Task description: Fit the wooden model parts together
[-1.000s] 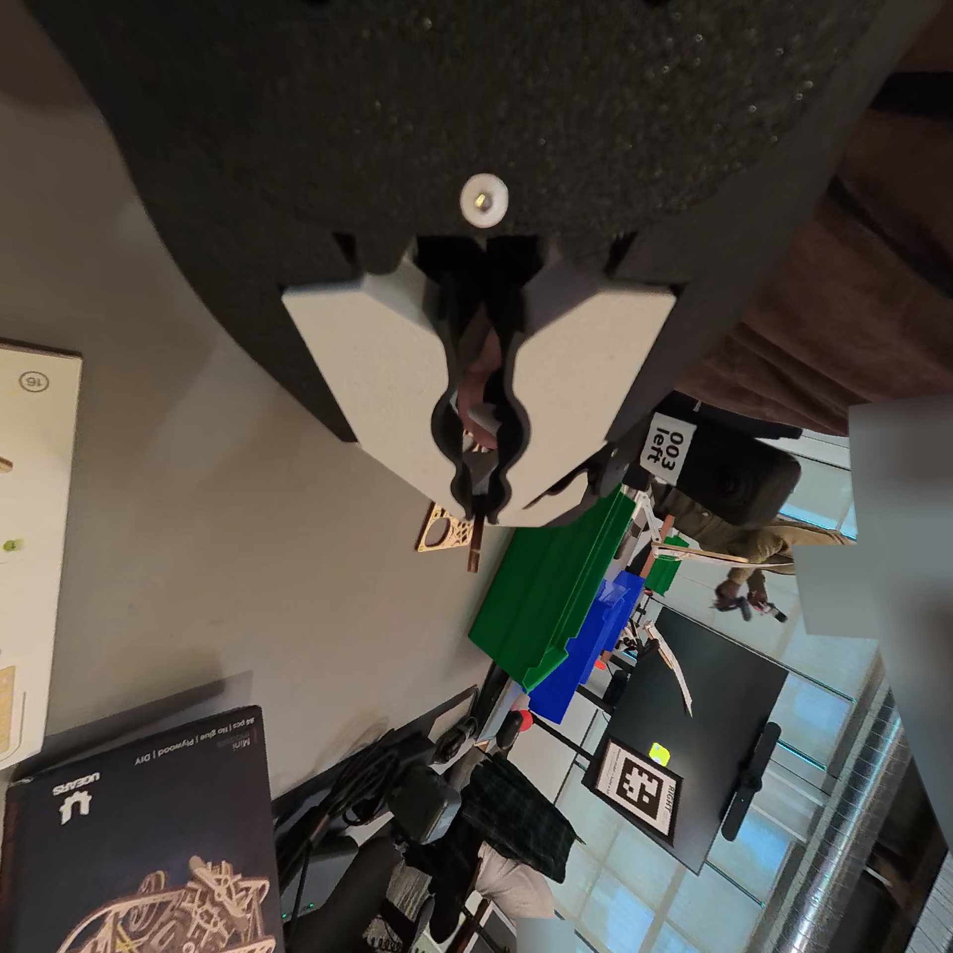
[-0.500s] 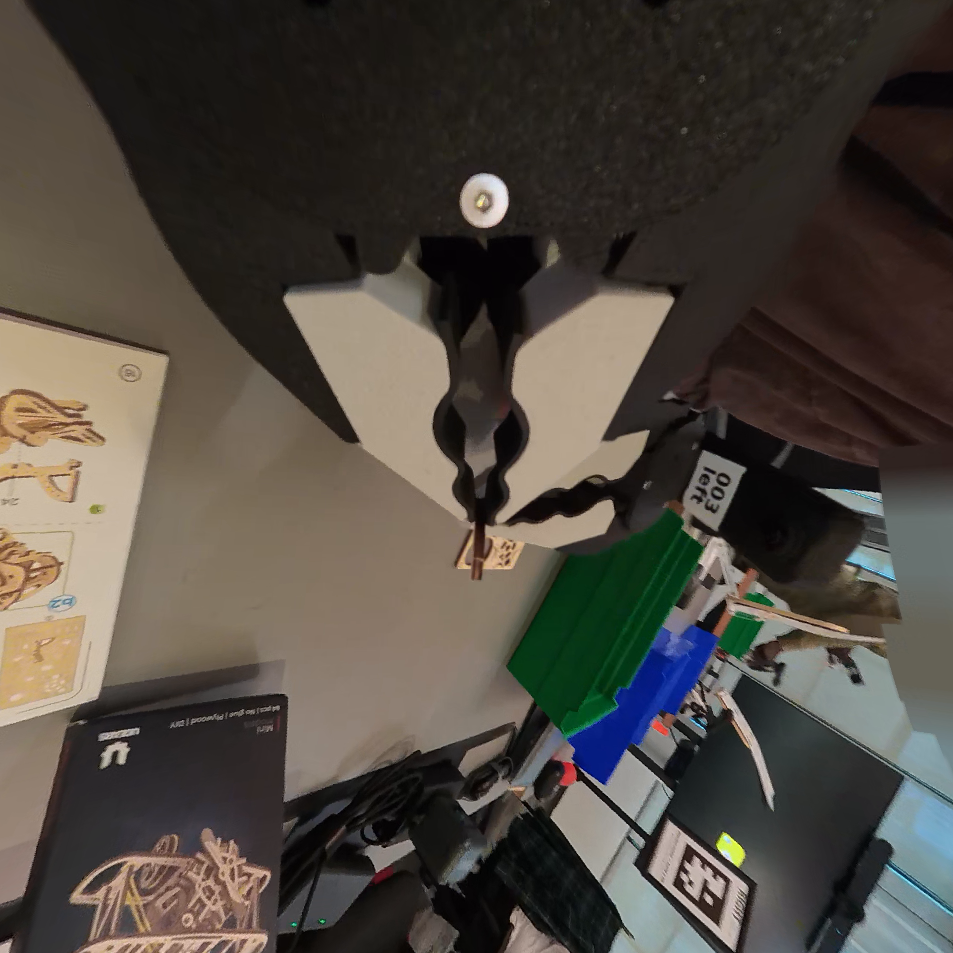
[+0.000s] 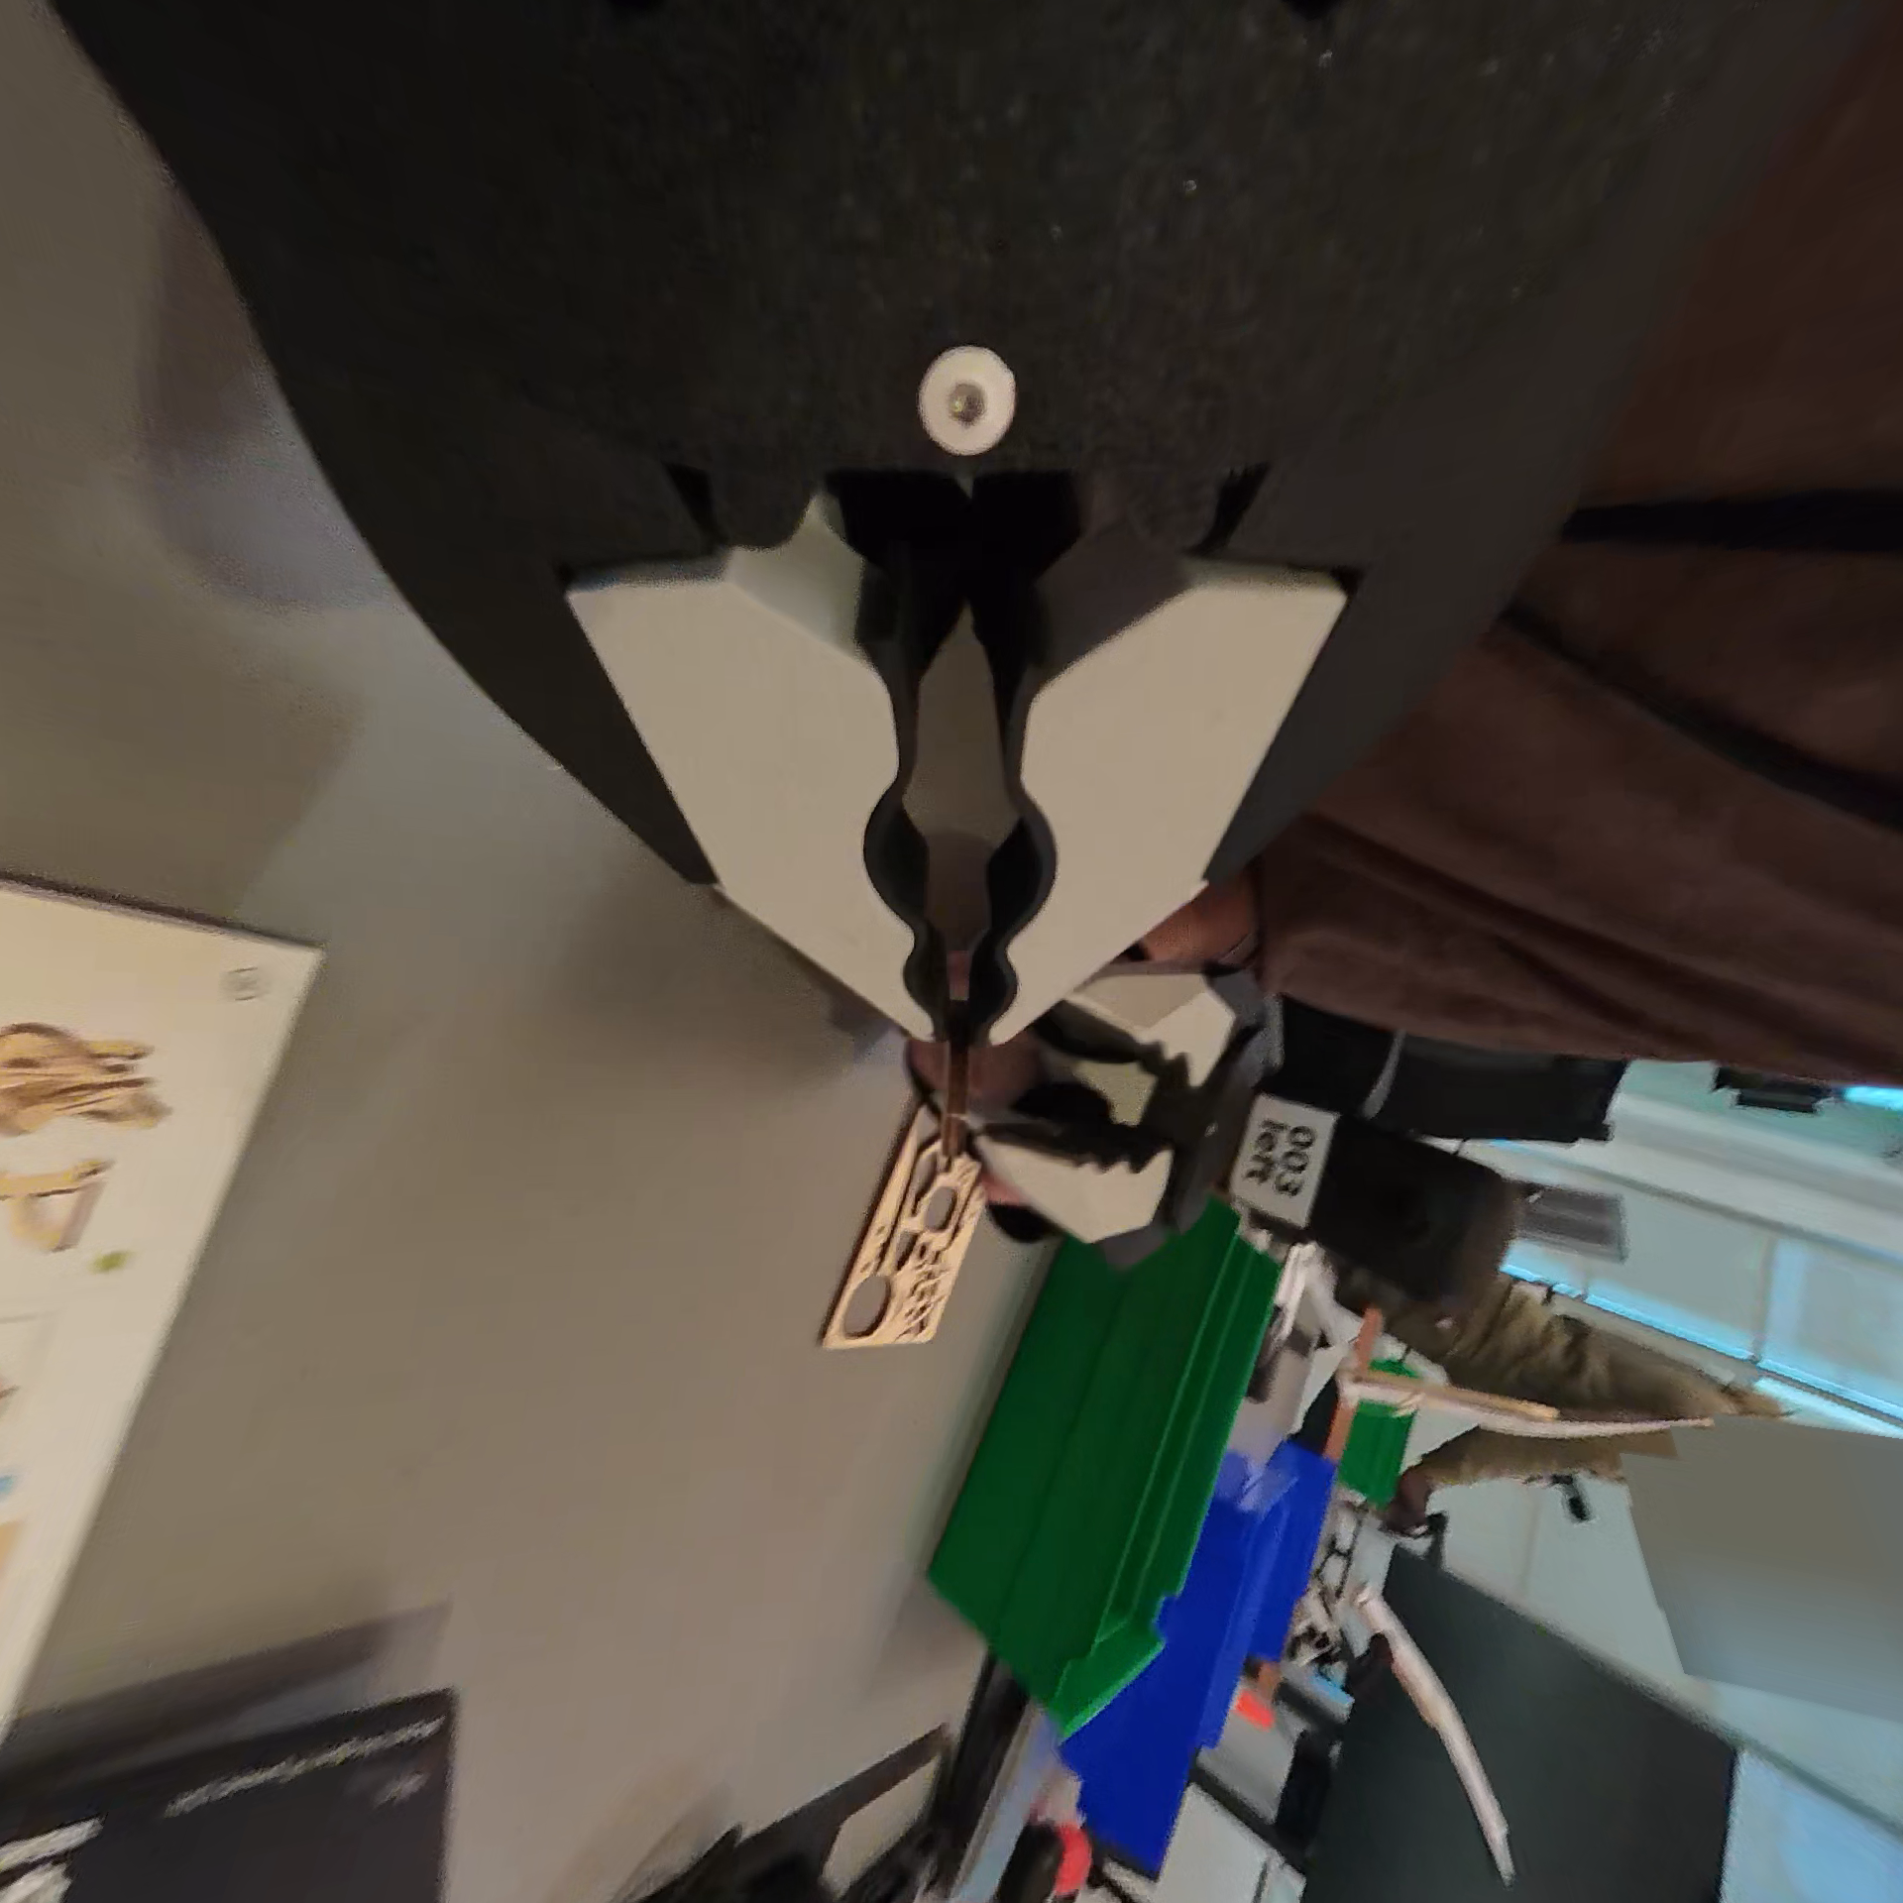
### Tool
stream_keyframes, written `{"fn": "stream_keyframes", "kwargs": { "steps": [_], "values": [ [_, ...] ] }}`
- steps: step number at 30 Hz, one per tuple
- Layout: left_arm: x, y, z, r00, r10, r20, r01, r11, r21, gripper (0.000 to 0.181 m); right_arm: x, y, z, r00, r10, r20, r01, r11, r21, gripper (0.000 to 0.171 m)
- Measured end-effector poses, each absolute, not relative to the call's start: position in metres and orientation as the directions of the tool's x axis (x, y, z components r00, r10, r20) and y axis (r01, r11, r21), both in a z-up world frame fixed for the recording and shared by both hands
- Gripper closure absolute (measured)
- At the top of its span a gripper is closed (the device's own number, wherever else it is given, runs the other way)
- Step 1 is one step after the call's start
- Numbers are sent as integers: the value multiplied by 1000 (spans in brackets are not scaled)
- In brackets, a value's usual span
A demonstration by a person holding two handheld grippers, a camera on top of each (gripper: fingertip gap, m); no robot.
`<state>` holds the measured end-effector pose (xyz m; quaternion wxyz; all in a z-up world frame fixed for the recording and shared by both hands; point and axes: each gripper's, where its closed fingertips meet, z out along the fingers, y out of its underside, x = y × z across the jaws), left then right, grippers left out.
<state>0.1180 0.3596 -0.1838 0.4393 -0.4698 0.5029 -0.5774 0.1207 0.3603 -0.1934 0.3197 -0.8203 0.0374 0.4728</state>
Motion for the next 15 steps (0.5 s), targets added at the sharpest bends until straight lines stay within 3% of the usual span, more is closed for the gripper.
{"fn": "stream_keyframes", "kwargs": {
  "steps": [4, 7, 9, 12, 15],
  "values": [
    [115, 342, -180, -261, -964, 60, 33, -71, -997, 131, 101, 337, -175, 388, 300, -871, -348, -828, -440, 169],
    [108, 316, -171, -380, -925, 3, 25, -13, -1000, 129, 100, 316, -163, 276, 311, -909, -369, -839, -399, 168],
    [110, 315, -182, -341, -935, -99, -29, 116, -993, 128, 111, 299, -168, 333, 294, -896, -358, -839, -409, 169],
    [106, 303, -221, -402, -910, -104, -255, 219, -942, 121, 144, 252, -220, 671, 236, -703, -170, -874, -456, 169],
    [91, 290, -262, -472, -874, -113, -456, 352, -818, 107, 147, 194, -252, 680, 251, -689, -51, -921, -386, 169]
  ]
}}
